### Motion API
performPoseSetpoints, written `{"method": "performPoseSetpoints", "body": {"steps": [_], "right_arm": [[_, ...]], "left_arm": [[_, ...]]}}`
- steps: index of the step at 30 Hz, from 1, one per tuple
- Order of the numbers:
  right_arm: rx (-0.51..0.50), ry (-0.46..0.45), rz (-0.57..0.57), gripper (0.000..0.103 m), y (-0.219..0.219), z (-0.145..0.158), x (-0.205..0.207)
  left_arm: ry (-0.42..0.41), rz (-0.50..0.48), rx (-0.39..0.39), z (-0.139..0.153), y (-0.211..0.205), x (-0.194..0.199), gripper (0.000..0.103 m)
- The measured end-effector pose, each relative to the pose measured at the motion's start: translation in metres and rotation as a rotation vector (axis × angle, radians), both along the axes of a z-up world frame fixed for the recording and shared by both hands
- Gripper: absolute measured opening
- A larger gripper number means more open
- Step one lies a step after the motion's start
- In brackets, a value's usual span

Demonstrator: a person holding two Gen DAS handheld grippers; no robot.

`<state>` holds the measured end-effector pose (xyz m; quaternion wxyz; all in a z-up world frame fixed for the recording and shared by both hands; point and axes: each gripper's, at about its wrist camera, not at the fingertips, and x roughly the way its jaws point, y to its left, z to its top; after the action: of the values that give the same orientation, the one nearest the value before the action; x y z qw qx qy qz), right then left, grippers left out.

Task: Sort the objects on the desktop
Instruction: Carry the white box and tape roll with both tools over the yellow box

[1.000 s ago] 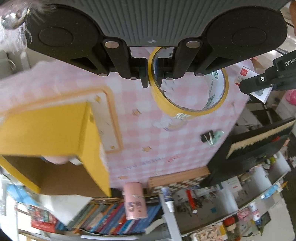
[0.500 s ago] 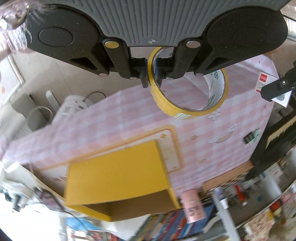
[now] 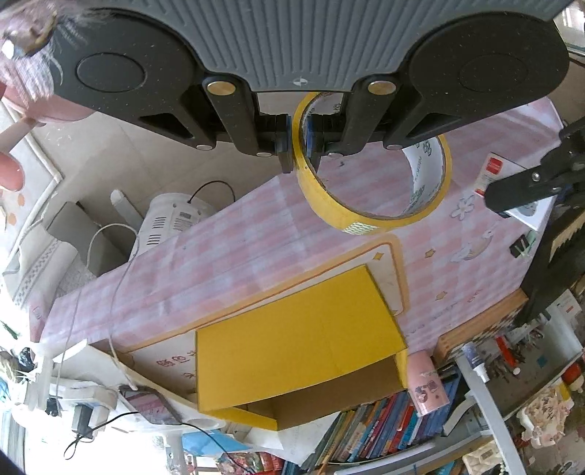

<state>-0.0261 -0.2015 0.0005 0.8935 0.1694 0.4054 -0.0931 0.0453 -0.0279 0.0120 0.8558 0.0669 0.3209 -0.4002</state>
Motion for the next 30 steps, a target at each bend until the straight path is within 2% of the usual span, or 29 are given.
{"method": "performPoseSetpoints", "body": {"steps": [4, 11, 15, 18, 21, 25, 27, 30], "right_arm": [[0.003, 0.01, -0.04, 0.006, -0.019, -0.001, 0.005], [-0.04, -0.02, -0.127, 0.006, -0.059, 0.01, 0.013], [-0.082, -0.07, -0.154, 0.006, -0.084, 0.024, 0.028], [-0.077, -0.135, -0.183, 0.007, -0.108, 0.04, 0.052], [-0.098, -0.213, -0.16, 0.007, -0.122, 0.059, 0.078], [-0.13, -0.298, -0.094, 0.007, -0.138, 0.08, 0.114], [-0.135, -0.321, -0.063, 0.007, -0.144, 0.085, 0.131], [-0.129, -0.33, -0.01, 0.007, -0.149, 0.087, 0.156]], "left_arm": [[0.002, -0.024, -0.008, 0.001, -0.017, 0.01, 0.013], [-0.049, -0.074, -0.067, 0.019, -0.058, 0.033, 0.013], [-0.093, -0.062, -0.098, 0.034, -0.082, 0.054, 0.013], [-0.149, -0.021, -0.104, 0.047, -0.097, 0.072, 0.014], [-0.202, 0.03, -0.106, 0.059, -0.108, 0.087, 0.014], [-0.261, 0.075, -0.061, 0.063, -0.124, 0.104, 0.014], [-0.259, 0.104, -0.036, 0.059, -0.131, 0.114, 0.014], [-0.209, 0.151, -0.018, 0.052, -0.139, 0.128, 0.014]]}}
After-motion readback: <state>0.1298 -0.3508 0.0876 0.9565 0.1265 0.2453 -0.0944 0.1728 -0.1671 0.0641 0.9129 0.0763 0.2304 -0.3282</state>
